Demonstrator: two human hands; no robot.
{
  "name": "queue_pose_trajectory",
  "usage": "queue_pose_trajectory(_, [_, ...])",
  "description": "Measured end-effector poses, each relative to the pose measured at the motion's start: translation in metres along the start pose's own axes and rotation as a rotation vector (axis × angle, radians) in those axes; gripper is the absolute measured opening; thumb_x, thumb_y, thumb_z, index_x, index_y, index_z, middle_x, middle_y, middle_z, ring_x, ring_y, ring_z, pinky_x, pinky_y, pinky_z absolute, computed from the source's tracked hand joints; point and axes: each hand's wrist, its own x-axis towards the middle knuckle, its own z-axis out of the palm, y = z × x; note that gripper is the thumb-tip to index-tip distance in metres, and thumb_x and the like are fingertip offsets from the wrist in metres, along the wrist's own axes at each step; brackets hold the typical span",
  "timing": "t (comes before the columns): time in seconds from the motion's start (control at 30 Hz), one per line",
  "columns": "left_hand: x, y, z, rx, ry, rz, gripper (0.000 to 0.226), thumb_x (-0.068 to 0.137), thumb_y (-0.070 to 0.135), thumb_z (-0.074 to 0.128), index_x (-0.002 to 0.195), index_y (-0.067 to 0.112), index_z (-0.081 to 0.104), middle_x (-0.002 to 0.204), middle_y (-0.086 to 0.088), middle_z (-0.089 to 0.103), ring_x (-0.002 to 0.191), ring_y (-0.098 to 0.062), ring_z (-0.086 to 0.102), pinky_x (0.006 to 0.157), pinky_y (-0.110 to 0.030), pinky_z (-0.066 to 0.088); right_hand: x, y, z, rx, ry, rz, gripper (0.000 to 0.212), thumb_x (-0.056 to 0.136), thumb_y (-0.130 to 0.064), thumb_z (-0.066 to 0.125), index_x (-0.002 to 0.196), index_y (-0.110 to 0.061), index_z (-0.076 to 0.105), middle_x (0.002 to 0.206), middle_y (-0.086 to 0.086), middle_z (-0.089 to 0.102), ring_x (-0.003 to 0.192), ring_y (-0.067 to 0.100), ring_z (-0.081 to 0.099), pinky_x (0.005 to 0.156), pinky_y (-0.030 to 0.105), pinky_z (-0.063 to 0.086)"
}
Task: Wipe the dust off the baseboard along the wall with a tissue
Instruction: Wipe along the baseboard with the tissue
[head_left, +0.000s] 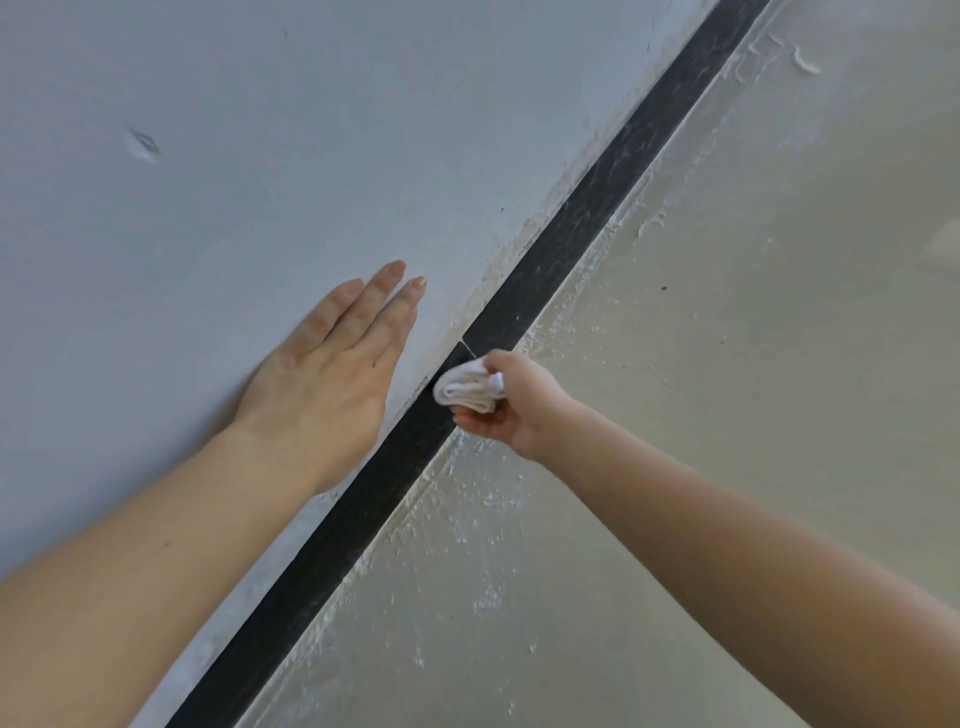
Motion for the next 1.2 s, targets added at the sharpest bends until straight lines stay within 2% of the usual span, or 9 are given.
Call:
queue_pose_trajectory(0.13, [0.0, -0.001, 0.003, -0.03, 0.074, -0.044, 0.065, 0.086, 0.017, 0.02, 0.147, 0.002, 0.007, 0.158, -0.007, -0.002, 0.145, -0.024, -0.01, 0.117, -0.037, -0.01, 0.02, -0.037, 0.007, 0.123, 0.082, -0.153, 0.038, 0.098, -0.015, 0.041, 0.134, -0.003, 0.045, 0.096, 0.008, 0.055, 0.068, 0.015, 0.056, 0.039, 0.018, 0.049])
queue_pose_trajectory(0.27, [0.005, 0.0, 0.004, -0.075, 0.079, -0.072, 0.064, 0.085, 0.019, 0.023, 0.146, 0.0, 0.019, 0.157, -0.007, 0.012, 0.146, -0.022, 0.003, 0.119, -0.037, -0.001, 0.015, -0.073, -0.017, 0.269, 0.186, -0.304, 0.016, 0.096, -0.005, 0.043, 0.092, -0.001, 0.057, 0.097, 0.017, 0.06, 0.07, 0.02, 0.058, 0.057, 0.025, 0.054])
queue_pose_trajectory(0.33, [0.012, 0.001, 0.002, -0.085, 0.082, -0.08, 0.064, 0.086, 0.021, 0.018, 0.146, -0.001, 0.021, 0.157, -0.009, 0.014, 0.145, -0.022, 0.006, 0.119, -0.037, 0.001, 0.007, -0.067, -0.027, 0.355, 0.228, -0.272, 0.018, 0.098, -0.013, 0.044, 0.089, -0.005, 0.057, 0.092, 0.015, 0.061, 0.066, 0.019, 0.058, 0.064, 0.027, 0.055])
queue_pose_trajectory(0.53, [0.061, -0.004, -0.013, 0.039, 0.076, -0.038, 0.064, 0.089, 0.022, 0.015, 0.148, -0.002, 0.008, 0.158, -0.014, -0.002, 0.145, -0.026, -0.005, 0.118, -0.039, -0.006, 0.021, -0.023, -0.014, -0.052, 0.111, 0.162, 0.018, 0.095, -0.011, 0.047, 0.108, -0.002, 0.057, 0.096, 0.019, 0.061, 0.065, 0.023, 0.059, 0.062, 0.033, 0.056])
queue_pose_trajectory(0.6, [0.075, -0.008, -0.019, 0.051, 0.063, -0.029, 0.065, 0.088, 0.022, 0.017, 0.148, -0.002, 0.007, 0.158, -0.015, -0.002, 0.145, -0.026, -0.004, 0.117, -0.038, -0.007, 0.03, -0.044, -0.013, -0.055, 0.108, 0.125, 0.019, 0.097, -0.009, 0.044, 0.106, 0.0, 0.058, 0.099, 0.016, 0.061, 0.066, 0.017, 0.053, 0.071, 0.03, 0.056])
queue_pose_trajectory(0.73, [0.087, -0.016, -0.042, 0.003, -0.034, 0.005, 0.066, 0.087, 0.022, 0.006, 0.147, -0.002, -0.003, 0.157, -0.013, -0.01, 0.145, -0.024, -0.008, 0.113, -0.037, -0.016, 0.038, -0.088, -0.031, -0.033, 0.211, -0.064, 0.038, 0.096, -0.006, 0.042, 0.133, 0.0, 0.044, 0.109, 0.014, 0.051, 0.07, 0.015, 0.053, 0.06, 0.026, 0.052])
queue_pose_trajectory(0.83, [0.088, -0.023, -0.064, -0.024, -0.206, 0.071, 0.064, 0.092, 0.025, 0.006, 0.139, -0.004, -0.026, 0.149, -0.013, -0.033, 0.14, -0.024, -0.027, 0.1, -0.04, -0.032, 0.016, -0.107, -0.04, -0.028, 0.269, -0.086, 0.032, 0.094, -0.003, 0.045, 0.126, -0.003, 0.047, 0.105, 0.012, 0.051, 0.078, 0.018, 0.056, 0.065, 0.027, 0.055])
queue_pose_trajectory(0.93, [0.096, -0.03, -0.078, -0.071, -0.299, 0.114, 0.064, 0.096, 0.026, 0.011, 0.142, -0.004, -0.021, 0.152, -0.013, -0.028, 0.141, -0.024, -0.026, 0.097, -0.04, -0.034, -0.006, -0.121, -0.045, -0.081, 0.314, -0.018, 0.016, 0.094, -0.005, 0.047, 0.11, -0.005, 0.049, 0.105, 0.014, 0.051, 0.082, 0.021, 0.055, 0.061, 0.028, 0.052])
queue_pose_trajectory(1.2, [0.114, -0.049, -0.097, -0.188, -0.155, 0.13, 0.062, 0.097, 0.025, 0.018, 0.147, -0.001, -0.006, 0.157, -0.013, -0.012, 0.144, -0.026, -0.016, 0.11, -0.038, -0.022, -0.044, -0.168, -0.035, -0.411, 0.255, -0.067, 0.013, 0.091, -0.006, 0.048, 0.079, -0.007, 0.05, 0.082, 0.011, 0.056, 0.069, 0.021, 0.057, 0.058, 0.028, 0.051])
